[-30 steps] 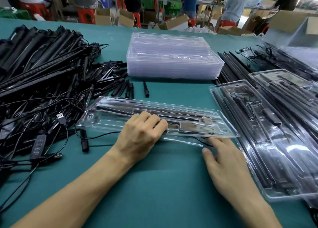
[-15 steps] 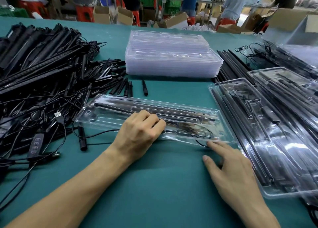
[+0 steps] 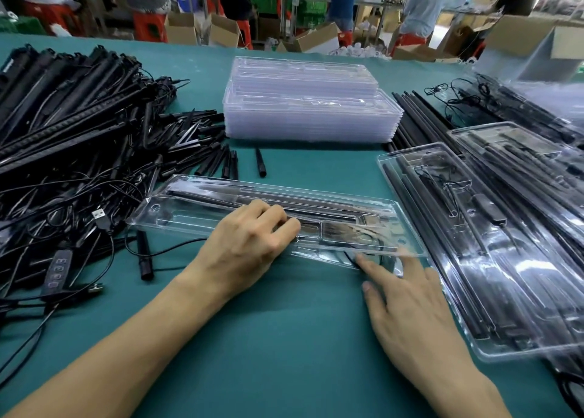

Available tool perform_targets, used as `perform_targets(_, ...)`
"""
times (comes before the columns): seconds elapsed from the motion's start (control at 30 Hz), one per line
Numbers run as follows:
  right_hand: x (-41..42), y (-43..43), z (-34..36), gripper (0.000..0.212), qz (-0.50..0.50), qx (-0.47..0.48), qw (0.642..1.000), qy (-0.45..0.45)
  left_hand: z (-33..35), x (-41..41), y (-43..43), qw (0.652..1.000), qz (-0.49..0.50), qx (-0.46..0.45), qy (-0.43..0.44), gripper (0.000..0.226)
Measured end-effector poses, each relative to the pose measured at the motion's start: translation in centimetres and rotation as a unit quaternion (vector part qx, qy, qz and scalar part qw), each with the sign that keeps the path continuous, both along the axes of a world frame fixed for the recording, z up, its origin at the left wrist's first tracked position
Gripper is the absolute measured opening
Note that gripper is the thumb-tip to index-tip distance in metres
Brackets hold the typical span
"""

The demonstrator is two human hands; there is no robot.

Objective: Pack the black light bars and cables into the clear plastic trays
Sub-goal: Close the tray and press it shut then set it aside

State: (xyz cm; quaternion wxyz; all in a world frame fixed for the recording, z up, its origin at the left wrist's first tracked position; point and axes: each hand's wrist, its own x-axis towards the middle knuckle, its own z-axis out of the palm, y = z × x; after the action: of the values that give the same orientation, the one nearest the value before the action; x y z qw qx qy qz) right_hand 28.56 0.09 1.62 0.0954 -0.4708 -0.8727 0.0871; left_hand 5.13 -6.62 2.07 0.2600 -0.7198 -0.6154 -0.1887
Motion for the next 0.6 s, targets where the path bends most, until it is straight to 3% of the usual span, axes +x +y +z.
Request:
perform_targets(0.13,0.1,0.7,-0.1,0.043,0.019,-0.026,0.999,0.008,-0.2,0.0,-0.1,1.000,-0.002,0.004,0.015,0.024)
perform_targets(0.6,-0.2,1.9,0.4,0.050,0.074,-0.023,0.995,-0.064,-0.7,-0.1,0.0,1.000,-0.004,0.019,0.021,0.021)
